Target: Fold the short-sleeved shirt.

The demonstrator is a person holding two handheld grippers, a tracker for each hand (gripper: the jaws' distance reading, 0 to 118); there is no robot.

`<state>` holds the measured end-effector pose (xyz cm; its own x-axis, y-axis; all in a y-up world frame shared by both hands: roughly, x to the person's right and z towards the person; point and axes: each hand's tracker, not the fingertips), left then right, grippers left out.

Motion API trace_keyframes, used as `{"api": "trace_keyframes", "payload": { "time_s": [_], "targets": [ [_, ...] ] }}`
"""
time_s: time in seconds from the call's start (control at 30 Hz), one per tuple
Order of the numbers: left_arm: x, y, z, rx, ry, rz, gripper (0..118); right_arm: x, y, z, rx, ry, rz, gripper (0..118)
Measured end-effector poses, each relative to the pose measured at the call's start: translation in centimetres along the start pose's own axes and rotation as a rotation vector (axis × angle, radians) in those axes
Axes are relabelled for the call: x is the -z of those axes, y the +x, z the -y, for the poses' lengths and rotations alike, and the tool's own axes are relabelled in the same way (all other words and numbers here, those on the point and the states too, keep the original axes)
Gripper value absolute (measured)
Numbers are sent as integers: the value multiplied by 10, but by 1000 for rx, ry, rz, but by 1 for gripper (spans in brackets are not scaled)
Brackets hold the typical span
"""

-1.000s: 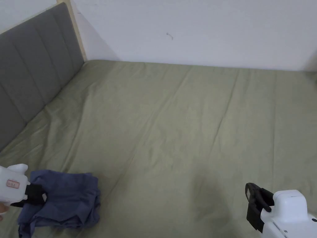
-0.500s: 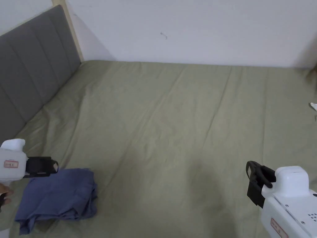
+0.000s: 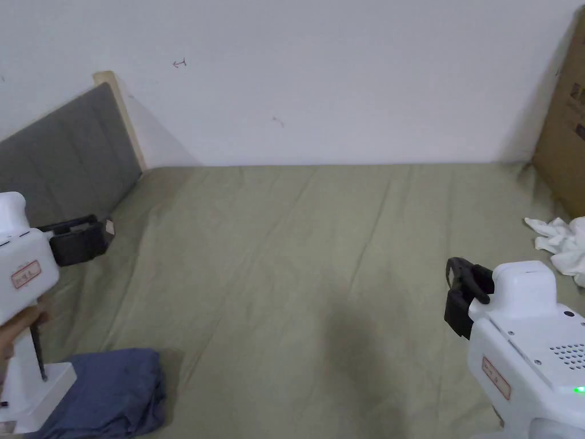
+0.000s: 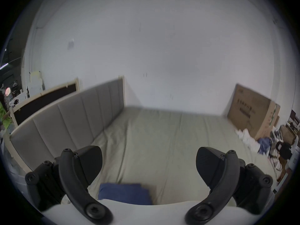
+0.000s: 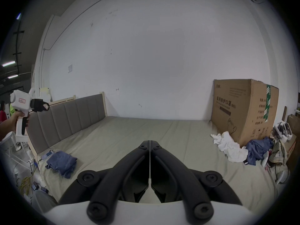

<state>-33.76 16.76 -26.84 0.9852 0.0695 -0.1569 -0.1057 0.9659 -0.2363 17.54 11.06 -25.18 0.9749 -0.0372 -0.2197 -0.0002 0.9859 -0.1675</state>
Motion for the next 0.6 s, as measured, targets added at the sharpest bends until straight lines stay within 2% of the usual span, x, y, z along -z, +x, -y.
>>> {"api": "trace_keyframes", "payload": {
  "time_s": [0.2, 0.27, 0.33, 0.47, 0.6],
  "targets": [
    [-29, 65, 8, -14, 197, -36, 118, -18, 13, -24, -21, 67, 40, 3],
    [-33, 82, 14, -38, 248, 23, 118, -24, 17, -29, -21, 83, 42, 3],
    [-35, 96, 18, -54, 252, 80, 118, -29, 20, -33, -19, 96, 42, 3],
    [-39, 122, 24, -82, 267, 95, 118, -39, 25, -37, -14, 116, 53, 3],
    [-34, 135, 31, -38, 246, 124, 118, -47, 27, -37, -14, 122, 63, 3]
  ]
}}
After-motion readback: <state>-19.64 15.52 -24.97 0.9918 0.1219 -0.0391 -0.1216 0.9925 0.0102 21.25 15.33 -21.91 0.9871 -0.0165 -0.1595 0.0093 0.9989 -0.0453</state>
